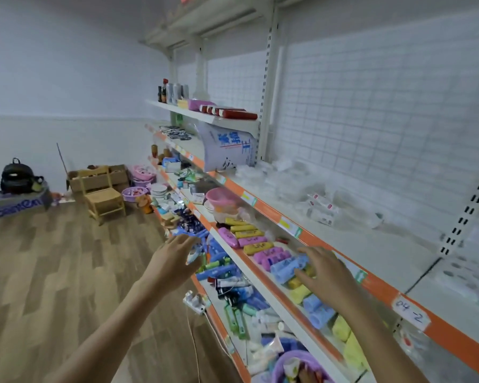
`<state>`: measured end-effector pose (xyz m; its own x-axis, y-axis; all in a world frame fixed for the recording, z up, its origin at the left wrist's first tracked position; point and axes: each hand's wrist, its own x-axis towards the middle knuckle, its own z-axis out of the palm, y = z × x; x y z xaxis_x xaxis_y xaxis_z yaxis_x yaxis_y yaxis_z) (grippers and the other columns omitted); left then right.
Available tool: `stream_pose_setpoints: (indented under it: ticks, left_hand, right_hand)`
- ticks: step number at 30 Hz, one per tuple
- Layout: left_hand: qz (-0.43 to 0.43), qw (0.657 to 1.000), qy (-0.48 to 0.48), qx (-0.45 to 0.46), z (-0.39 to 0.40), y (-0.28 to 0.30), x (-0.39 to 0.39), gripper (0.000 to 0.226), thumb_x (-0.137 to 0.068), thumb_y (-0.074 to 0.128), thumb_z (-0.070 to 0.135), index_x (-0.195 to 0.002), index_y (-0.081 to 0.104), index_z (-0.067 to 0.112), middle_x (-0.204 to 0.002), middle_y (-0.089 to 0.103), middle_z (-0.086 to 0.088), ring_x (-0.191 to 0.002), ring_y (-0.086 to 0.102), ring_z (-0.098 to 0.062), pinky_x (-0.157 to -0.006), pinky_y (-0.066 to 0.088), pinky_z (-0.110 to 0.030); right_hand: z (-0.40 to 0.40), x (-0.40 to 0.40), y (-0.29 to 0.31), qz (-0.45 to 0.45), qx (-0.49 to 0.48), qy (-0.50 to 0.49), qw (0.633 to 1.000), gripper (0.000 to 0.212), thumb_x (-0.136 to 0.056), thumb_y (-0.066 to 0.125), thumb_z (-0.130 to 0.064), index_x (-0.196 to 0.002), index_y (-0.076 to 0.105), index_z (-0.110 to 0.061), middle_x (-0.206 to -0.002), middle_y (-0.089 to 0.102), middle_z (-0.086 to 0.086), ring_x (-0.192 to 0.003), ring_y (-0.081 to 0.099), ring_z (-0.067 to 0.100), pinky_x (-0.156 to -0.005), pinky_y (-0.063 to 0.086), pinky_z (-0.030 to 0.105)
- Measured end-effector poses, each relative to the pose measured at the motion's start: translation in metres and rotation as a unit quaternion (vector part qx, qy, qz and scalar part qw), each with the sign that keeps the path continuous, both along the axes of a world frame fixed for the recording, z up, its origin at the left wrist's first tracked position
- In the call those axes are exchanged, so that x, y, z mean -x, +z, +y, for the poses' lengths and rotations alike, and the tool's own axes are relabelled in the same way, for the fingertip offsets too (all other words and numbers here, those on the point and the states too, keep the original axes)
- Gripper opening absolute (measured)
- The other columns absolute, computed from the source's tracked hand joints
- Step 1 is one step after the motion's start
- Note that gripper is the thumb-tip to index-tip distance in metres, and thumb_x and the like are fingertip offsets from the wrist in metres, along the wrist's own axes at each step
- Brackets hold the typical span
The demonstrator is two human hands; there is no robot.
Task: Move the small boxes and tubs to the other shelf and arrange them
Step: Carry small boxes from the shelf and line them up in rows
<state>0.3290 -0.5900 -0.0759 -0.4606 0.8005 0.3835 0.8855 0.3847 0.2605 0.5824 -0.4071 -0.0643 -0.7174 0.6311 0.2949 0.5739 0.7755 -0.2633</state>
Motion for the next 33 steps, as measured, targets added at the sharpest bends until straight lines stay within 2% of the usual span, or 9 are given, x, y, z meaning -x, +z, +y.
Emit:
stream_pose_setpoints:
  ticks: [6,12,16,19,22,26,33]
  left_hand:
    - [-0.022,0.999,-0.033,-0.006,0.068,-0.010,0.051,0.042,-0.091,0.051,0.035,-0.131,0.048,0.022,-0.131,0.051,0.002,-0.120,0.045,-0.013,-0.094,0.040,-0.025]
    - [-0.028,0.997,-0.073,0.002,0.163,-0.016,0.108,0.040,-0.092,0.049,0.035,-0.131,0.046,0.025,-0.130,0.049,0.005,-0.117,0.045,-0.010,-0.091,0.038,-0.021]
    - [-0.016,0.993,-0.114,0.003,0.238,-0.001,0.147,0.040,-0.092,0.051,0.032,-0.130,0.048,0.023,-0.131,0.048,0.008,-0.119,0.044,-0.010,-0.093,0.035,-0.019]
    - [-0.019,0.991,-0.133,-0.025,0.287,0.011,0.170,0.036,-0.091,0.052,0.030,-0.127,0.052,0.023,-0.127,0.051,0.010,-0.115,0.049,-0.007,-0.086,0.035,-0.013]
    - [-0.042,0.987,-0.152,-0.034,0.329,0.012,0.191,0.033,-0.091,0.052,0.031,-0.122,0.055,0.023,-0.121,0.055,0.008,-0.106,0.055,-0.008,-0.084,0.042,-0.017]
    - [-0.032,0.983,-0.177,-0.044,0.381,0.014,0.213,0.034,-0.091,0.053,0.032,-0.123,0.055,0.021,-0.122,0.055,0.004,-0.114,0.050,-0.013,-0.092,0.042,-0.028]
    - [-0.013,0.963,-0.266,-0.035,0.487,0.032,0.242,0.035,-0.091,0.052,0.033,-0.123,0.053,0.021,-0.122,0.055,0.005,-0.115,0.048,-0.012,-0.091,0.039,-0.023]
  right_hand:
    - [0.063,0.050,0.002,-0.012,-0.020,-0.015,1.000,0.044,-0.089,0.053,-0.037,-0.130,0.044,-0.027,-0.132,0.047,-0.009,-0.120,0.043,0.014,-0.094,0.037,0.027]
    - [0.159,0.104,0.010,0.019,-0.026,-0.028,0.999,0.041,-0.089,0.054,-0.037,-0.128,0.046,-0.026,-0.131,0.048,-0.010,-0.122,0.043,0.012,-0.094,0.036,0.026]
    - [0.228,0.142,0.024,0.039,-0.026,-0.044,0.998,0.042,-0.088,0.057,-0.034,-0.128,0.048,-0.023,-0.130,0.050,-0.007,-0.120,0.045,0.015,-0.094,0.037,0.026]
    - [0.268,0.167,0.034,0.047,-0.028,-0.055,0.997,0.043,-0.088,0.057,-0.035,-0.129,0.048,-0.024,-0.132,0.049,-0.006,-0.121,0.045,0.015,-0.096,0.037,0.027]
    - [0.299,0.184,0.038,0.047,-0.021,-0.069,0.996,0.043,-0.088,0.056,-0.035,-0.129,0.047,-0.025,-0.134,0.047,-0.008,-0.123,0.042,0.013,-0.097,0.034,0.026]
    - [0.335,0.198,0.037,0.036,-0.008,-0.096,0.995,0.043,-0.089,0.054,-0.037,-0.130,0.046,-0.026,-0.135,0.045,-0.008,-0.123,0.040,0.012,-0.095,0.035,0.026]
    - [0.400,0.212,0.034,0.019,0.021,-0.186,0.982,0.042,-0.090,0.054,-0.036,-0.130,0.045,-0.026,-0.134,0.046,-0.003,-0.122,0.042,0.017,-0.096,0.037,0.031]
